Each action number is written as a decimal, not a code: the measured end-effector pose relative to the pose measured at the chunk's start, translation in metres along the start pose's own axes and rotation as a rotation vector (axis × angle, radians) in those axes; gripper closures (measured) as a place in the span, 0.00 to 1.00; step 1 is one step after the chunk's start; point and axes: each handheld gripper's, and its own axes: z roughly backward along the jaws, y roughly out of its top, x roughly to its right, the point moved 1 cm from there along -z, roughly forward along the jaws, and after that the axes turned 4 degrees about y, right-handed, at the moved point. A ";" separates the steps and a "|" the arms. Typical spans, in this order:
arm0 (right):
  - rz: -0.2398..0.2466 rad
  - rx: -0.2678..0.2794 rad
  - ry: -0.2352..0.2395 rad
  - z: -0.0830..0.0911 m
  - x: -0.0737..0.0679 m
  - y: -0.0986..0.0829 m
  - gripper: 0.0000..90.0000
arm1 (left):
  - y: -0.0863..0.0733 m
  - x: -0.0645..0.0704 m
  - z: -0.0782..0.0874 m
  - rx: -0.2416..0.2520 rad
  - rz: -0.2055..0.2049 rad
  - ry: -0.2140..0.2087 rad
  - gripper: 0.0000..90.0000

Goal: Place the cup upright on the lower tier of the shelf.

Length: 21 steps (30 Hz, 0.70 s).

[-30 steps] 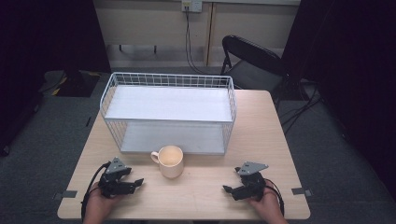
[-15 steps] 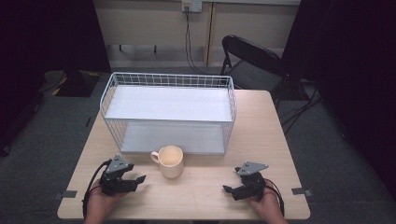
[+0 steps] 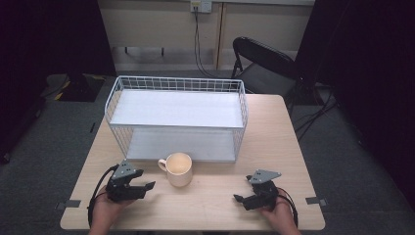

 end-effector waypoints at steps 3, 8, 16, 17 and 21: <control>0.000 0.000 0.000 0.000 0.000 0.000 0.14 | 0.003 0.001 0.000 0.001 -0.004 0.004 0.37; 0.000 0.000 0.000 0.000 0.000 0.000 0.14 | 0.006 0.000 0.000 0.005 -0.013 0.020 0.37; 0.000 0.000 0.000 0.000 0.000 0.000 0.14 | 0.010 -0.001 0.001 0.015 -0.007 0.032 0.38; 0.000 0.000 0.000 0.000 0.000 0.000 0.14 | 0.011 0.000 0.000 0.015 0.002 0.031 0.38; 0.000 0.000 0.000 0.000 0.000 0.000 0.14 | 0.015 -0.002 -0.003 0.029 0.005 0.038 0.39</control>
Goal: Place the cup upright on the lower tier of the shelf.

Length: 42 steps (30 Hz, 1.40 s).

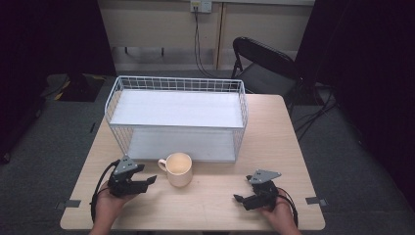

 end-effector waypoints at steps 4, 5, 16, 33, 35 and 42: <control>0.000 0.000 0.000 0.000 0.000 0.000 0.14 | 0.006 0.002 -0.006 0.004 -0.012 0.008 0.40; 0.000 0.000 0.000 0.000 0.000 0.000 0.14 | 0.008 0.003 -0.008 0.009 -0.005 0.007 0.40; 0.000 0.000 0.000 0.000 0.000 0.000 0.14 | 0.016 0.005 -0.025 0.010 -0.009 0.026 0.49; 0.000 0.000 0.000 0.000 0.000 0.000 0.14 | 0.023 0.010 -0.037 -0.020 -0.034 0.059 0.67; 0.000 0.000 0.000 0.000 0.000 0.000 0.14 | 0.024 0.011 -0.038 -0.012 -0.029 0.067 0.68; 0.000 0.000 0.000 0.000 0.000 0.000 0.14 | 0.025 0.010 -0.040 -0.012 -0.024 0.077 0.76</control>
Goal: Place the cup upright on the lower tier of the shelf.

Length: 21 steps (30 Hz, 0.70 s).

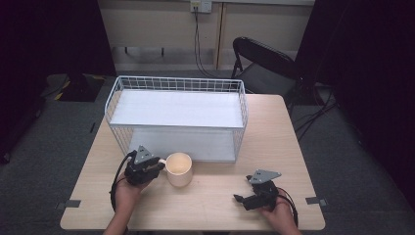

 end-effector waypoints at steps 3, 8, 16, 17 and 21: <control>0.000 0.000 0.000 0.000 0.000 0.000 0.14 | 0.000 0.000 0.000 0.007 0.019 0.000 0.78; 0.000 0.000 0.000 0.000 0.000 0.000 0.14 | 0.000 0.001 -0.003 -0.002 0.031 0.004 0.78; 0.000 0.000 0.000 0.000 0.000 0.000 0.14 | 0.001 0.003 -0.005 -0.001 0.030 0.009 0.81; 0.000 0.000 0.000 0.000 0.000 0.000 0.14 | 0.001 0.003 -0.004 -0.004 0.025 0.010 0.81; 0.000 0.000 0.000 0.000 0.000 0.000 0.14 | 0.003 0.004 -0.004 0.000 0.025 0.017 0.85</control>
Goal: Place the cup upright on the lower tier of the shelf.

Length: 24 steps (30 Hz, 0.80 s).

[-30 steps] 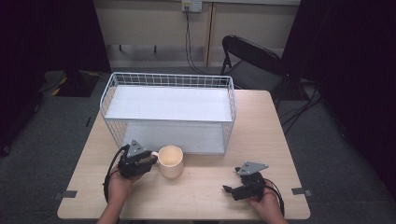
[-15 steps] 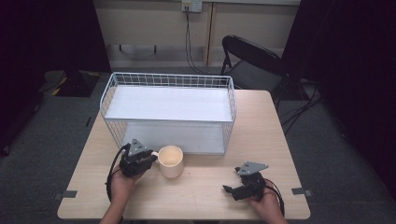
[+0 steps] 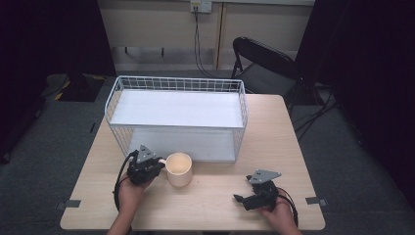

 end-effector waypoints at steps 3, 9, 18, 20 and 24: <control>0.000 0.000 0.000 0.000 0.000 0.000 0.14 | 0.000 0.000 0.000 -0.004 0.000 0.005 0.86; 0.000 0.000 0.000 0.000 0.000 0.000 0.14 | 0.000 0.001 0.002 -0.016 -0.032 0.011 0.91; 0.000 0.000 0.000 0.000 0.000 0.000 0.14 | 0.001 0.004 0.006 0.006 -0.044 0.007 0.93; 0.000 0.000 0.000 0.000 0.000 0.000 0.14 | 0.002 0.004 0.007 0.005 -0.051 0.015 0.93; 0.000 0.000 0.000 0.000 0.000 0.000 0.14 | 0.001 0.004 0.008 0.009 -0.039 0.009 0.94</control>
